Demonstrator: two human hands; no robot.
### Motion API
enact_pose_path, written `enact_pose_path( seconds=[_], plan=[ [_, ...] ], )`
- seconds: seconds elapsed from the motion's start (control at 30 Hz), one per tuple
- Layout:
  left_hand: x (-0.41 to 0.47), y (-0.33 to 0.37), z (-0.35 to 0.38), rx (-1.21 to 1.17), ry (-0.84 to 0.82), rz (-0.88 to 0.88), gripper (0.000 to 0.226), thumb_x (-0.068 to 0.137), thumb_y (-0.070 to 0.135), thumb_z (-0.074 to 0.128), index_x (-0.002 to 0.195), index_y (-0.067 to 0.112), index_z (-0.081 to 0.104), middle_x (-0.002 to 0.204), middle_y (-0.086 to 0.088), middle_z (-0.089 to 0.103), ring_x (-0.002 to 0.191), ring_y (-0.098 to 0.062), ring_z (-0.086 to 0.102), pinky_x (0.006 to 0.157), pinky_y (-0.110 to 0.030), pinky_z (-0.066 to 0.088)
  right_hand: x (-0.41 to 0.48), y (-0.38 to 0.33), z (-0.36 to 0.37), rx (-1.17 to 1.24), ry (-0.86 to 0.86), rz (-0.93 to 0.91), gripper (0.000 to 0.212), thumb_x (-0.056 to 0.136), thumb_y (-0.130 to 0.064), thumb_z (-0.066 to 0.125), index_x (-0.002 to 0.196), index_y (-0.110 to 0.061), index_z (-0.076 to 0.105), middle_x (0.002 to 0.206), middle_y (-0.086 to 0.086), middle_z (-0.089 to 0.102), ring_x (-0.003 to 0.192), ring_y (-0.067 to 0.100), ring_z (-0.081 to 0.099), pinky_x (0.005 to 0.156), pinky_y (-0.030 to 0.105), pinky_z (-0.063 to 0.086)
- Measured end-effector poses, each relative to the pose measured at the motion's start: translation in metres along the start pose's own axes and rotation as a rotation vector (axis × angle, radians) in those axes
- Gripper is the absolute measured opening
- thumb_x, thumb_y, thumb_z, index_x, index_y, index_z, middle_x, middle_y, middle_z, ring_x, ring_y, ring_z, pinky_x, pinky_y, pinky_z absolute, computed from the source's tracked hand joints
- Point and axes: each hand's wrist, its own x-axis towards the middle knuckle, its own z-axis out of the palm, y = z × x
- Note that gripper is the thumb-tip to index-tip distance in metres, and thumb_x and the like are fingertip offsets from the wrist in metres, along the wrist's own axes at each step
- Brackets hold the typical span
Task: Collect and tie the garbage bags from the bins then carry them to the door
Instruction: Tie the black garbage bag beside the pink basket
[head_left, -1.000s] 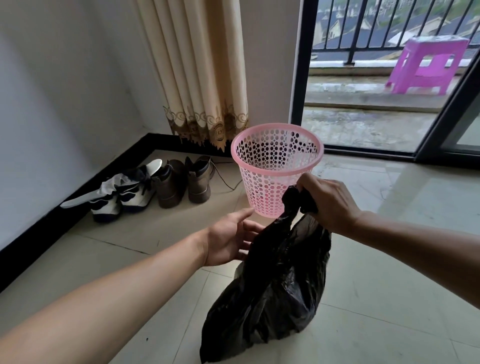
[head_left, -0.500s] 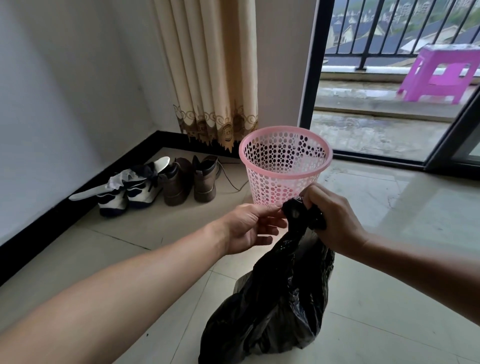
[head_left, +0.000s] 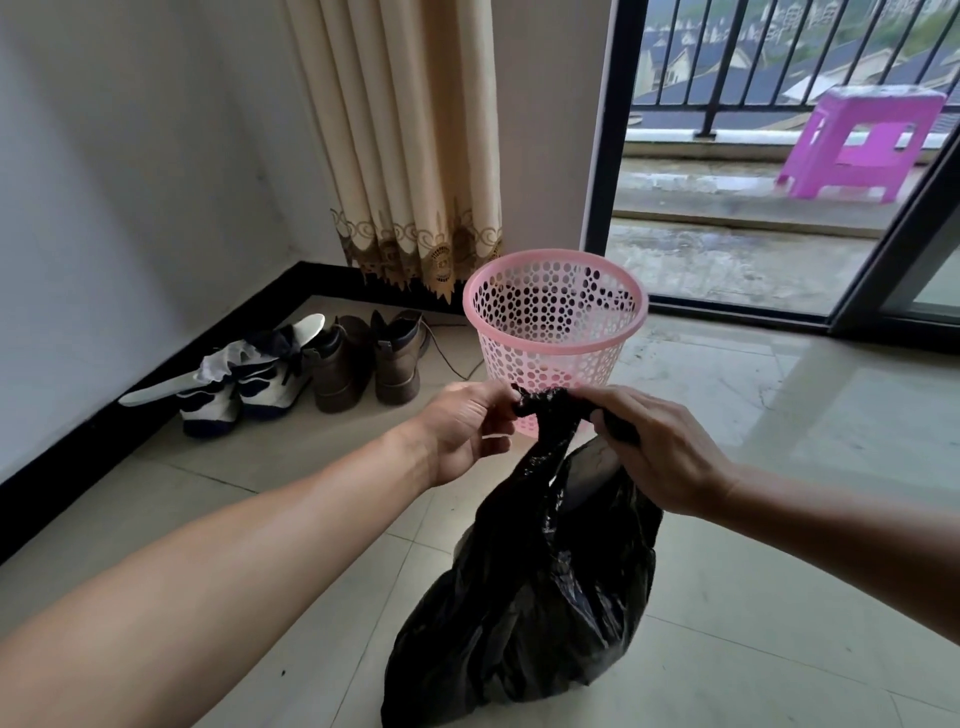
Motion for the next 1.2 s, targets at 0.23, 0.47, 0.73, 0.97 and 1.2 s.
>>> enact_pose_path(
  seconds=[0.23,0.47,0.73,0.97,1.2],
  plan=[
    [0.011,0.005,-0.03,0.081,0.45,0.201,0.021,0.092,0.004,0.046,0.071,0.005,0.051,0.072,-0.014,0.06,0.061,-0.024,0.058,0.061,-0.031,0.052,-0.005,0.035,-0.027,-0.528,-0.093,-0.035,0.025,0.095,-0.03,0.049,0.103,-0.015,0.068,0.097,-0.001,0.073,0.084,0.027,0.068,0.061,0.035,0.053],
    [0.002,0.022,-0.005,-0.098,0.343,0.299,0.02,0.098,0.009,0.029,0.08,0.01,0.037,0.057,-0.004,0.038,0.044,-0.016,0.041,0.061,-0.039,0.053,-0.022,0.041,-0.018,-0.546,-0.276,-0.039,0.016,0.081,-0.021,0.064,0.072,-0.016,0.051,0.056,-0.002,0.059,0.048,0.024,0.059,0.037,0.027,0.038],
    [-0.011,-0.048,-0.089,1.645,0.172,0.679,0.014,0.1,0.021,0.036,0.088,0.017,0.029,0.073,-0.006,0.056,0.067,-0.038,0.061,0.055,-0.039,0.04,-0.05,0.087,-0.053,-0.702,-0.492,0.121,0.014,0.084,-0.022,0.062,0.075,-0.022,0.052,0.063,-0.006,0.06,0.058,0.023,0.061,0.046,0.027,0.035],
    [-0.008,-0.057,-0.08,1.825,0.211,0.727,0.052,0.089,0.056,0.014,0.108,0.023,0.05,0.089,-0.001,0.069,0.086,-0.026,0.066,0.064,-0.034,0.042,0.003,0.032,-0.033,0.767,-0.037,1.014,0.031,0.102,-0.023,0.038,0.09,-0.015,0.066,0.098,0.004,0.073,0.092,0.019,0.069,0.08,0.042,0.053],
    [-0.017,-0.062,-0.058,1.915,0.104,0.812,0.044,0.092,0.049,0.035,0.066,0.018,0.053,0.055,0.001,0.063,0.052,-0.023,0.062,0.044,-0.026,0.033,0.042,0.008,-0.022,1.217,0.393,1.352,0.023,0.098,-0.013,0.034,0.076,-0.013,0.04,0.048,0.001,0.034,0.042,0.018,0.04,0.066,0.038,0.052]
  ],
)
